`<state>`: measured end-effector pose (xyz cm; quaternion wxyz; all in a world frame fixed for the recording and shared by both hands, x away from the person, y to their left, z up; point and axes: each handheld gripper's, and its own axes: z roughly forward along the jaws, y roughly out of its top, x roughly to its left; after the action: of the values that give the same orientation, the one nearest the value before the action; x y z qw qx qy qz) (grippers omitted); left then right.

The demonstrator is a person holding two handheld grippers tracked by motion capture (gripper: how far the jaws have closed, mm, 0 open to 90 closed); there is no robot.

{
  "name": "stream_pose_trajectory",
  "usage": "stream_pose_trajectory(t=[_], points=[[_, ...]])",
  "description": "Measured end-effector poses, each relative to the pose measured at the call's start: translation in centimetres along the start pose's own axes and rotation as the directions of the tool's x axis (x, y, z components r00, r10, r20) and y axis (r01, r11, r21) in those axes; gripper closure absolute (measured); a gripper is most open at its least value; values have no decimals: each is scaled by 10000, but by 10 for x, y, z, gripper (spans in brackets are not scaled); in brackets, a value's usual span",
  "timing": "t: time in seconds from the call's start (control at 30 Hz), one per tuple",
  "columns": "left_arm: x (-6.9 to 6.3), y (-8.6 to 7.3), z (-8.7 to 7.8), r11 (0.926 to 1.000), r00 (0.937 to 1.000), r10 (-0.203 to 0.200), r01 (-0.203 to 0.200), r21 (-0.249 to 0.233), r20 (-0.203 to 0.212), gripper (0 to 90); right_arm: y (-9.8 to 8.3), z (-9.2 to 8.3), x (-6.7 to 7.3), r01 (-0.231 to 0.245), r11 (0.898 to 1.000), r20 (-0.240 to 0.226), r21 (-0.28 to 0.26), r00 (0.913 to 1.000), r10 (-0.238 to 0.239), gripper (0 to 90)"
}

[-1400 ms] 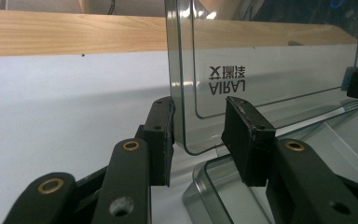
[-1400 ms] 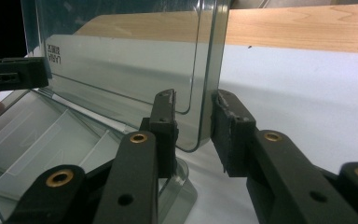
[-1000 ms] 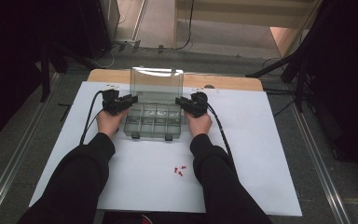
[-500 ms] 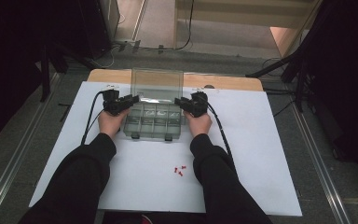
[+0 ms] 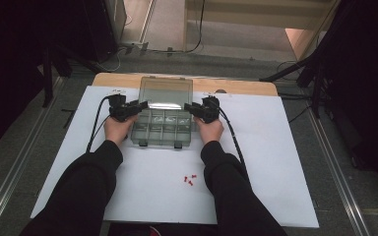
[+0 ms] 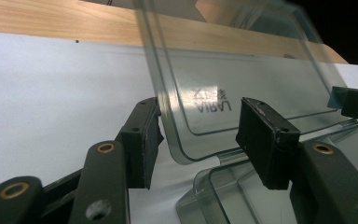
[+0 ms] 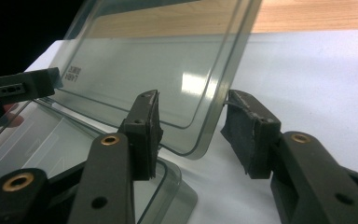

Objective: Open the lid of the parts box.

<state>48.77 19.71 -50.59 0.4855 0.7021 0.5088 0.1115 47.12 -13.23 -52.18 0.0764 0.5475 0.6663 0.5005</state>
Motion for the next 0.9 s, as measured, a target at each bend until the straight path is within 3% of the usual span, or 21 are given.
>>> stream_pose_trajectory(t=[0.3,0.53,0.7,0.83,0.9], points=[[0,0,0,10000,10000,-8,8,4,28,473,0,0,0,8,10000,23,5,10000,-8,560],[-1,0,1,9999,9998,157,-157,-30,115,419,0,0,0,6,10000,19,26,10000,-6,551],[-4,0,1,9994,9994,334,-334,-8,84,370,0,0,0,48,10000,6,-8,10000,-48,498],[-8,3,-1,9981,9982,596,-596,135,13,347,1,-2,3,378,9993,90,30,9992,-379,461],[-8,5,-3,9985,9985,534,-534,67,114,346,2,-4,6,453,9990,17,26,9990,-453,449]])
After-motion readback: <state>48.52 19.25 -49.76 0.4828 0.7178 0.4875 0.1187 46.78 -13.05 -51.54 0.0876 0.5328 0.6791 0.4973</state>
